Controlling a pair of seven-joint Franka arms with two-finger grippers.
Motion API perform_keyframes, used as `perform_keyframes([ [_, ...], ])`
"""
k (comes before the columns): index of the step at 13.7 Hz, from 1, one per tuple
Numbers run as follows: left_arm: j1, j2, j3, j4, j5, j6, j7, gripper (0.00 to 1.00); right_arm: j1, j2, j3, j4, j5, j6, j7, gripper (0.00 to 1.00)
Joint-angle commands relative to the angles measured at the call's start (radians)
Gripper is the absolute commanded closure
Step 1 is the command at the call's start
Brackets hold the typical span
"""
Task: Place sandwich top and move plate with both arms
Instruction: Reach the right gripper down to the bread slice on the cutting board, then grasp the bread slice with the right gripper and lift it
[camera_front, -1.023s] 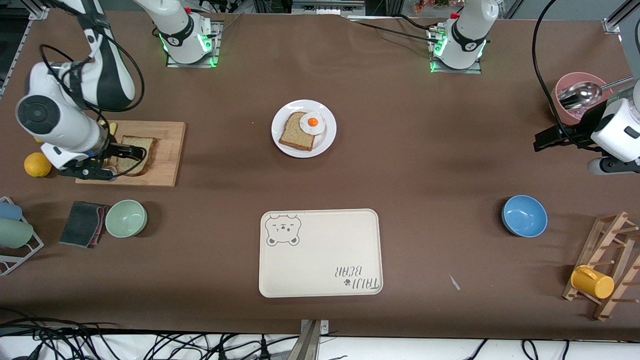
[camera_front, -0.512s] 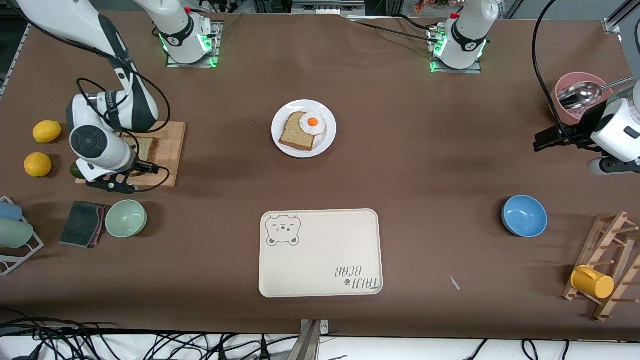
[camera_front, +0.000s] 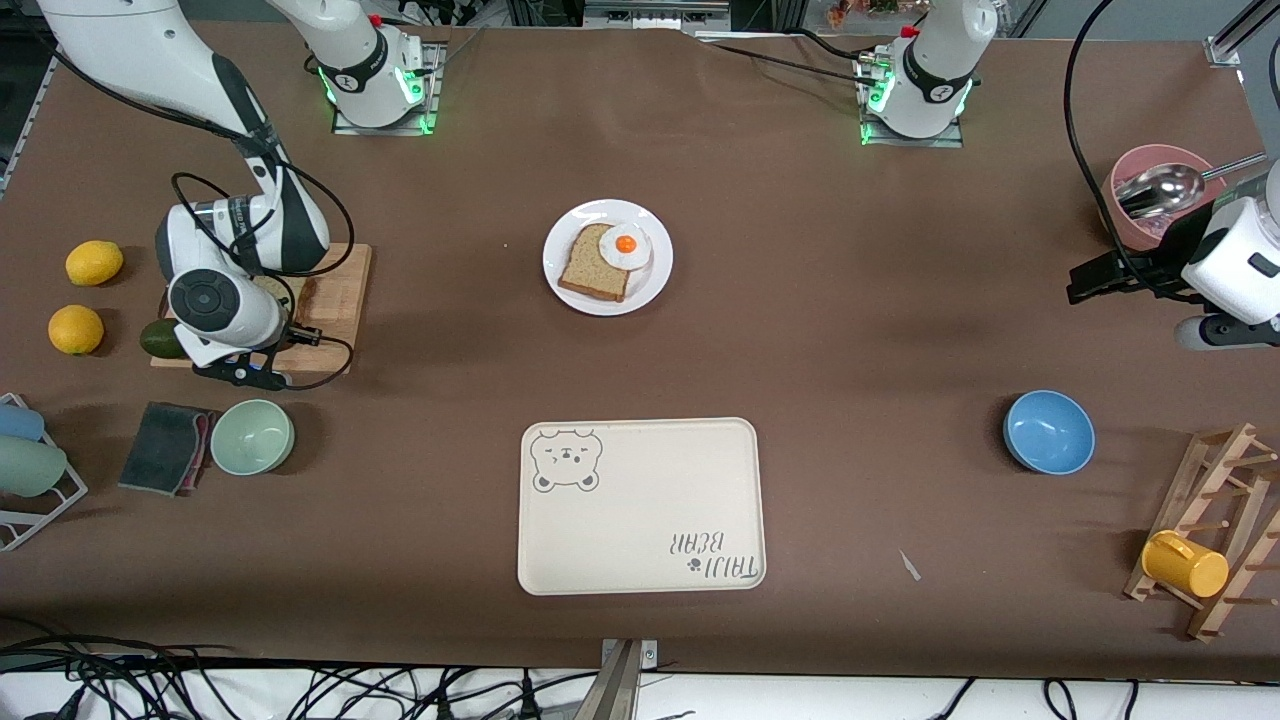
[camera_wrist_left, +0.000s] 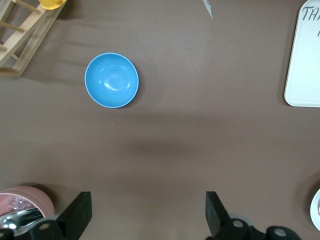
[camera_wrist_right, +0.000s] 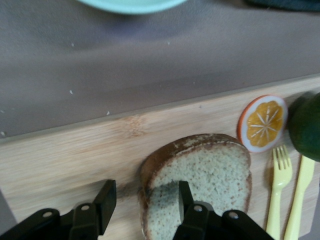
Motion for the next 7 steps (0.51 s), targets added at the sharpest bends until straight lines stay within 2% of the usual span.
perform_keyframes([
  [1,-0.005,-0.012,0.003,-0.016,-0.005,0.014,0.0,0.0,0.007,0.012,-0.005,0.016,-0.025,-0.01,0.027,0.54],
  [3,-0.005,-0.012,0.003,-0.016,-0.005,0.014,0.0,0.0,0.009,0.018,-0.005,0.022,-0.025,-0.015,0.025,0.73],
  [5,-0.005,-0.012,0.003,-0.016,-0.005,0.014,0.0,0.0,0.009,0.02,-0.005,0.036,-0.025,-0.018,0.022,1.0],
  [7,-0.005,-0.012,0.003,-0.016,-0.005,0.014,0.0,0.0,0.009,0.023,-0.004,0.045,-0.025,-0.027,0.021,1.0],
])
